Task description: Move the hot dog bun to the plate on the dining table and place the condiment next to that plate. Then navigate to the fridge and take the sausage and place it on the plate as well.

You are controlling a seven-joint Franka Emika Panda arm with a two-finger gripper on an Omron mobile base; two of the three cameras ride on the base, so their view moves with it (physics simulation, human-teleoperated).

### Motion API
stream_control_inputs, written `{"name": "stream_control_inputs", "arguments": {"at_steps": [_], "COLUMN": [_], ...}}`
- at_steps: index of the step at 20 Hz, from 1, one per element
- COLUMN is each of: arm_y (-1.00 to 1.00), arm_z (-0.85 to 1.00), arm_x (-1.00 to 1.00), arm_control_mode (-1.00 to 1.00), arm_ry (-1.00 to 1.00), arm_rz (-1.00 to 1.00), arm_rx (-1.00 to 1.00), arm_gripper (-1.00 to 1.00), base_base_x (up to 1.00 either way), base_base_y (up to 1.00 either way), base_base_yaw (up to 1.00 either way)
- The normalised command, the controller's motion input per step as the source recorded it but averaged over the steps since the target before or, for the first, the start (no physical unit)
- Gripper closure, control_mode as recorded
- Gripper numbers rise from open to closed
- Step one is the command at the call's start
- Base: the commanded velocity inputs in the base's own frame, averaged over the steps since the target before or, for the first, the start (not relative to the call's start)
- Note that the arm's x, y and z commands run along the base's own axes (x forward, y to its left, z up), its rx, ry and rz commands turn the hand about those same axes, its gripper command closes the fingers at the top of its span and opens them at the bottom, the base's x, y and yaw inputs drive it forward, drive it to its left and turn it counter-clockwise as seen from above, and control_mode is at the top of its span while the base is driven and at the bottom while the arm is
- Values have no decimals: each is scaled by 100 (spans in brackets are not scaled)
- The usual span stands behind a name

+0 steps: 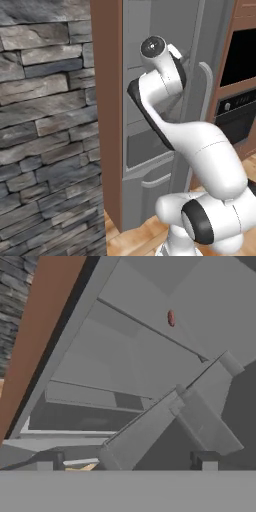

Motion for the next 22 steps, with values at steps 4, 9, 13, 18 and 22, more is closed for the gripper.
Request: {"name": "stream_control_inputs", "arguments": {"at_steps": [4, 9, 13, 18, 22], "arm_y": [-26, -62, -85, -99, -100], "arm_z": [-27, -11, -1, 0, 0], "arm_x": [92, 63, 15, -4, -23], "arm_control_mode": [-100, -100, -100, -100, -100], "arm_ry": [2, 0, 0, 0, 0], "arm_rz": [0, 0, 0, 0, 0], "arm_rx": [-6, -1, 0, 0, 1], "arm_gripper": [-100, -100, -100, -100, -100], "base_base_x": [0, 0, 0, 0, 0], "base_base_y": [0, 0, 0, 0, 0], "base_base_yaw": [0, 0, 0, 0, 0]}}
